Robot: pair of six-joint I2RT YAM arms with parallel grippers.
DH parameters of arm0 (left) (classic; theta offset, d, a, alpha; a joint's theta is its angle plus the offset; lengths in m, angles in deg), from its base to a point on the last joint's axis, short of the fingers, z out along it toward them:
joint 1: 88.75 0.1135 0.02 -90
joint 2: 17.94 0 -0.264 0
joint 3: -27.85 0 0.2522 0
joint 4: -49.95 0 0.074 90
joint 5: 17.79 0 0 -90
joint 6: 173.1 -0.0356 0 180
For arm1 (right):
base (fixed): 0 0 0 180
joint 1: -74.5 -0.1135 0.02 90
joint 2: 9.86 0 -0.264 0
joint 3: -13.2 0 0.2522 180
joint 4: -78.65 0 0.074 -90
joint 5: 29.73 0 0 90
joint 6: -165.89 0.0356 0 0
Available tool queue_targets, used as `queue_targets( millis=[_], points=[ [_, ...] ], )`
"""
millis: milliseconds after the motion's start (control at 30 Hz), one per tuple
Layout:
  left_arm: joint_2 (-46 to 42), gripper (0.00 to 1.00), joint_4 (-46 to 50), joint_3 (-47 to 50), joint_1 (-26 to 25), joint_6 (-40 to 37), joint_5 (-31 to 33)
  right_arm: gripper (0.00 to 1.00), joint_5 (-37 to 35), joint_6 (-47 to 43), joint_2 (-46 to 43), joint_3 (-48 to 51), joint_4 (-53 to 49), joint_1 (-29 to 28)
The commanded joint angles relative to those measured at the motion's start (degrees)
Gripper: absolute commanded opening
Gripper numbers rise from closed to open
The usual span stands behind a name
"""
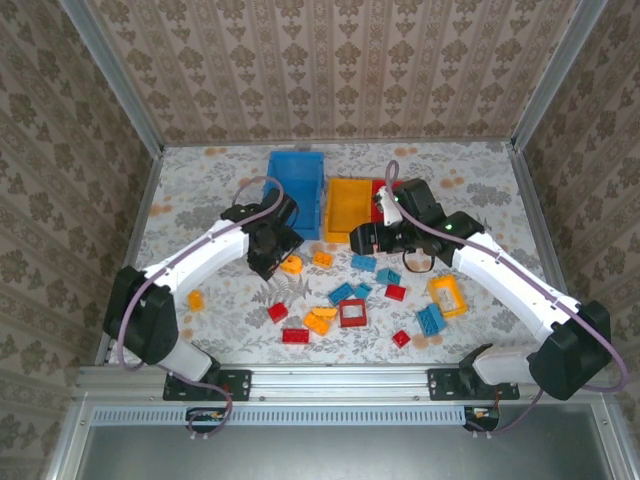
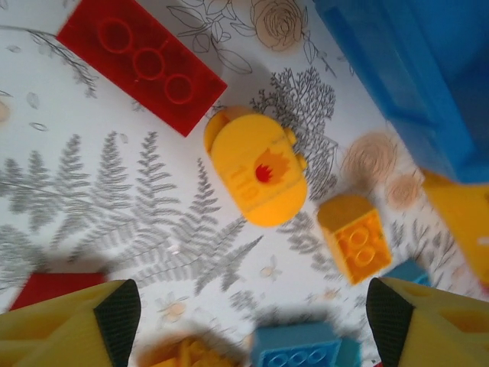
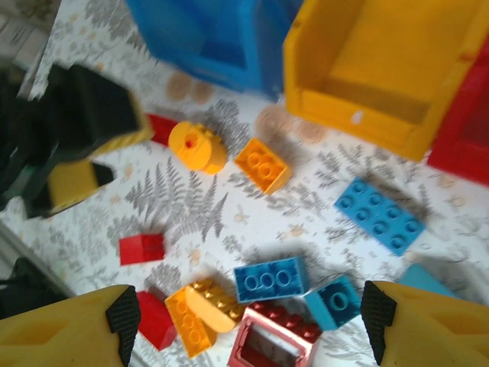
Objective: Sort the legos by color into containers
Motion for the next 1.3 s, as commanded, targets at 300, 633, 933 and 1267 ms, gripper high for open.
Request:
queue_targets(
  millis=[300,633,933,1267],
  points=[
    [8.27,0.81,-7.53,1.16,-0.52,18.74,2.04,0.79,4.79,-2.0,-4.09,2.97,-0.89,-0.38],
    [12.64,0.65,-12.12,3.68,2.11,15.72,2.15,0.79,5.04,-1.19,-4.65,4.96,0.16,-0.37],
    [10.28,0.34,-12.29,5.71,1.96,13.87,3.66,0.77,4.02,-0.34,-5.25,7.49,1.79,-0.19],
    [2.45,0.21,-1.45,2.37,1.11,6.01,5.37,0.75,-1.05,-0.88,-8.07,9.44,3.6,-0.02]
  ],
)
